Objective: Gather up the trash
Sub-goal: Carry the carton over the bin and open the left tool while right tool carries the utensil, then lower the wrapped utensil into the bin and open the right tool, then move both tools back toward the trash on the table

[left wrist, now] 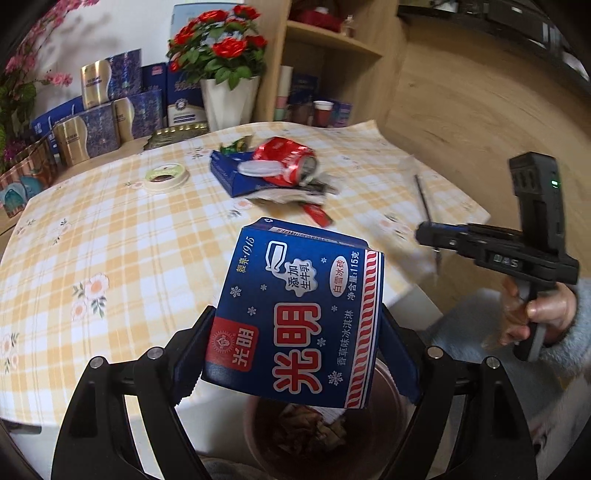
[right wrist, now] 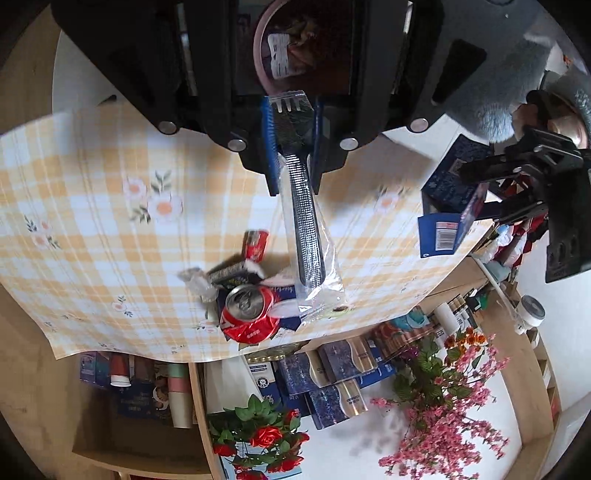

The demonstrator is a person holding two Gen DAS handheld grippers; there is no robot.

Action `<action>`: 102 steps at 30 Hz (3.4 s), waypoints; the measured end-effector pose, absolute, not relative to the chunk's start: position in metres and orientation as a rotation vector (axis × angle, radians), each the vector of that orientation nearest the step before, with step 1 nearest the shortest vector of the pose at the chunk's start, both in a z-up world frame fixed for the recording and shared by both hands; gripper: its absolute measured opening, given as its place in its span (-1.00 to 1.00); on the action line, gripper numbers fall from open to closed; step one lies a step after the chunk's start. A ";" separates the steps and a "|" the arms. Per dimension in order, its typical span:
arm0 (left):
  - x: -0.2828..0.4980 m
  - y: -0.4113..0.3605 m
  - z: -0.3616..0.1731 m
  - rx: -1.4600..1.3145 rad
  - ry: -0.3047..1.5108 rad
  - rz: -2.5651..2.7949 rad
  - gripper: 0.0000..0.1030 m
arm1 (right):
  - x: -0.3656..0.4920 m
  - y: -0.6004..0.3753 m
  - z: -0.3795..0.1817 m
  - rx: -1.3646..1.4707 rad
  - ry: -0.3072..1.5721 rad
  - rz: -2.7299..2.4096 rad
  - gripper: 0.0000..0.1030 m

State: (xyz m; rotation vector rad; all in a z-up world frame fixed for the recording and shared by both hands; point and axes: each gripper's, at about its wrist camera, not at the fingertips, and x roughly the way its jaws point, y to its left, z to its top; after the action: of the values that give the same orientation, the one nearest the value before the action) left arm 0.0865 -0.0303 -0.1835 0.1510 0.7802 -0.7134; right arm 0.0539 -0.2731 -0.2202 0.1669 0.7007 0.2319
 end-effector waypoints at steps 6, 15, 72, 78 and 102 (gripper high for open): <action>0.033 -0.034 -0.201 0.211 0.789 -0.779 0.58 | 0.020 -0.271 -0.242 0.150 0.720 0.209 -0.63; 0.004 -0.048 -0.247 0.273 0.886 -0.813 0.58 | 0.003 -0.270 -0.253 0.162 0.695 0.191 -0.63; 0.005 0.043 -0.206 0.033 0.587 -0.297 0.89 | 0.009 -0.180 -0.304 -0.028 0.882 0.352 -0.62; 0.009 0.042 -0.211 0.031 0.608 -0.288 0.89 | 0.020 -0.180 -0.325 -0.025 0.943 0.326 -0.62; 0.014 0.070 -0.212 -0.105 0.611 -0.231 0.89 | 0.021 -0.181 -0.327 -0.048 0.932 0.258 0.82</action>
State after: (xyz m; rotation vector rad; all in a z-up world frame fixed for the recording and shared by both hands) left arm 0.0139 0.0698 -0.2119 -0.1048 0.6114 -0.2311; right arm 0.0206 -0.1806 -0.3267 -0.0481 0.9317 0.2583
